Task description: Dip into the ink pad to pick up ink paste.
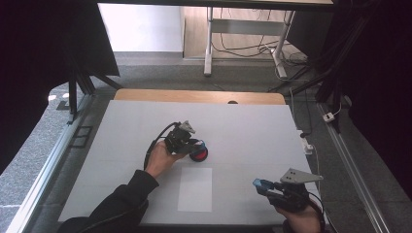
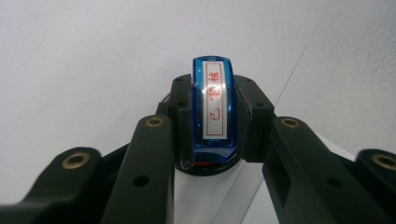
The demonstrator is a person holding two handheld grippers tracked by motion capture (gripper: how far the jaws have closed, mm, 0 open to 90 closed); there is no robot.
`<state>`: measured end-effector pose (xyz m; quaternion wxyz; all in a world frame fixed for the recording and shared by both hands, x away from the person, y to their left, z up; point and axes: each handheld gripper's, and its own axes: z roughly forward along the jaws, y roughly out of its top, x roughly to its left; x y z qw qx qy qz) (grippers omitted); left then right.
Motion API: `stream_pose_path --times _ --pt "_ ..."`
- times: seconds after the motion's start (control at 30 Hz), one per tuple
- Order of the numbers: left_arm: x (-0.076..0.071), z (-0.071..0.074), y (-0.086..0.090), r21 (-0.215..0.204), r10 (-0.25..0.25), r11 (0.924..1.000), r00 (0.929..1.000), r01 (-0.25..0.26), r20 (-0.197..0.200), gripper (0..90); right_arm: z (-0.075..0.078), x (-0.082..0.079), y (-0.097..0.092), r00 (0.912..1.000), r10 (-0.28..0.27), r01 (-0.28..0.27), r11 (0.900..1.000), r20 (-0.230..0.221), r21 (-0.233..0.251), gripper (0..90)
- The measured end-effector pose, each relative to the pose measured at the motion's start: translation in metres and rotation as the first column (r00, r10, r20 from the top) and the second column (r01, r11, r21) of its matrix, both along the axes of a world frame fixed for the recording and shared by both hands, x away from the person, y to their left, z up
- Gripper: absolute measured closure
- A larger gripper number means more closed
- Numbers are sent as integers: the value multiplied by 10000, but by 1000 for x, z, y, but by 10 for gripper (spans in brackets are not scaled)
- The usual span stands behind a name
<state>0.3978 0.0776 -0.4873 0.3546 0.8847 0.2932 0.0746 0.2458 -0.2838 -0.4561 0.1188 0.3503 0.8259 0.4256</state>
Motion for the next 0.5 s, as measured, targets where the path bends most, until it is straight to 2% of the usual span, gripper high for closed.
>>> stream_pose_path --times 0.33,0.43,0.5 --pt "-10 2 -11 839 -49 9965 9977 -8 671 714 0 0 0 10000 21 -21 10000 -17 4 691" --pt "-8 2 -9 675 8 9977 9985 -45 548 714 0 0 0 10000 40 -40 10000 -24 -23 691" --pt "-6 0 -6 351 106 9993 9994 -118 335 714 0 0 0 10000 49 -49 10000 -18 -27 691"
